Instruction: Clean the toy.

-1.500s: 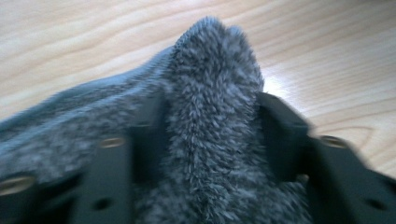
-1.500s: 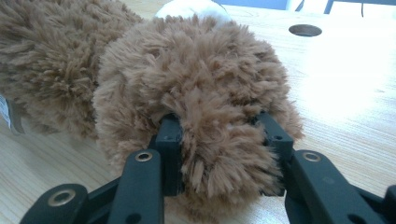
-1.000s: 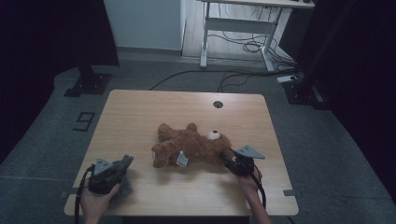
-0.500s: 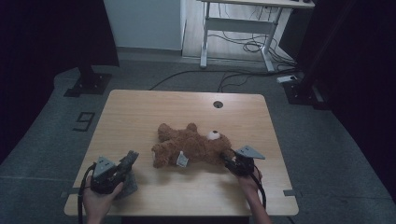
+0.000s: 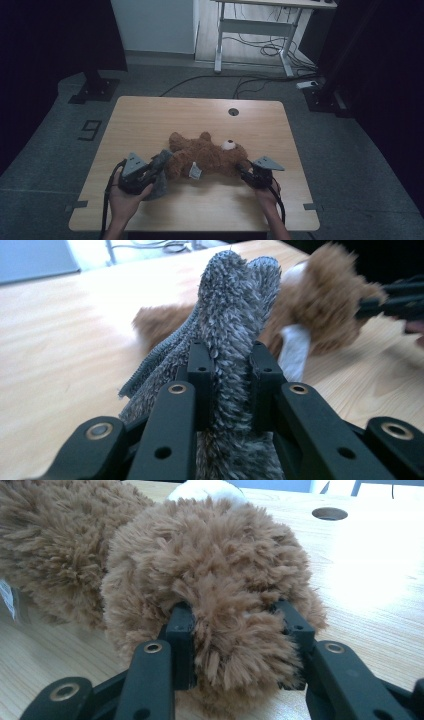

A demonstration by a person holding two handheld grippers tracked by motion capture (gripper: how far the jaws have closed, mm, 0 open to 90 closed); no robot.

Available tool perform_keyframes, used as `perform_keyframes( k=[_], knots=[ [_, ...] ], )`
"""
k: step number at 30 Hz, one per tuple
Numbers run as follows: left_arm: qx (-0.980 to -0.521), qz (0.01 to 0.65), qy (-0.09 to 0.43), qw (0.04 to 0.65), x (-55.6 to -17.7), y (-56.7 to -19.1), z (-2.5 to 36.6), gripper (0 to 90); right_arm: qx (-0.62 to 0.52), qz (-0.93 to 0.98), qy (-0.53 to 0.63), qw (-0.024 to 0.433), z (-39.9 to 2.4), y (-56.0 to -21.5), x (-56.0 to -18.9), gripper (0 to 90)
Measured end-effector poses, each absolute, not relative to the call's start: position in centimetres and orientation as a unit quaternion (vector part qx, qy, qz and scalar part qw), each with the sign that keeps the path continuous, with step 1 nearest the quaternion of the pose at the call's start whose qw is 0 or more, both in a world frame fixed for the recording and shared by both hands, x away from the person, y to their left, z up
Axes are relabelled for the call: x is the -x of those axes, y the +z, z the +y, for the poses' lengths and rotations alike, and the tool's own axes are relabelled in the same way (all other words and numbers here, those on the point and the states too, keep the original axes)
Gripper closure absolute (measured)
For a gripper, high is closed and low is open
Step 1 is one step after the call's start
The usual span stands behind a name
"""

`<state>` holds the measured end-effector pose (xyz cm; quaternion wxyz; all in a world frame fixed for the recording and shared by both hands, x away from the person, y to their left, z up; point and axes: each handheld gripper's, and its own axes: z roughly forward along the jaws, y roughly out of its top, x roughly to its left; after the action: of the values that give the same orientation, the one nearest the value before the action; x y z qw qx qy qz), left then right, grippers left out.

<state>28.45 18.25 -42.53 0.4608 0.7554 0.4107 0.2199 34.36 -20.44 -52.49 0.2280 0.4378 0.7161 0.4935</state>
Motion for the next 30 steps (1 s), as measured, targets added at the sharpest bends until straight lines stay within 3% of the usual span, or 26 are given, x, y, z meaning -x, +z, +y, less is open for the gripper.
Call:
perform_keyframes(
  k=[6,14,23,30],
  knots=[
    [-0.764,0.397,0.213,0.462,-30.5,-40.9,15.6,75.6,-0.436,0.715,0.497,0.227,-20.5,-52.6,-34.4,60.5],
    [-0.786,0.406,0.177,0.43,-35.3,-42.6,12.0,76.0,-0.434,0.715,0.5,0.226,-20.6,-52.6,-34.4,60.5],
    [-0.812,0.375,0.143,0.423,-35.7,-44.5,6.6,76.0,-0.434,0.711,0.506,0.222,-20.6,-52.7,-34.5,60.5],
    [-0.805,0.387,0.136,0.429,-36.2,-46.3,6.8,77.1,-0.429,0.711,0.511,0.223,-20.7,-52.8,-34.5,60.3]
  ],
)
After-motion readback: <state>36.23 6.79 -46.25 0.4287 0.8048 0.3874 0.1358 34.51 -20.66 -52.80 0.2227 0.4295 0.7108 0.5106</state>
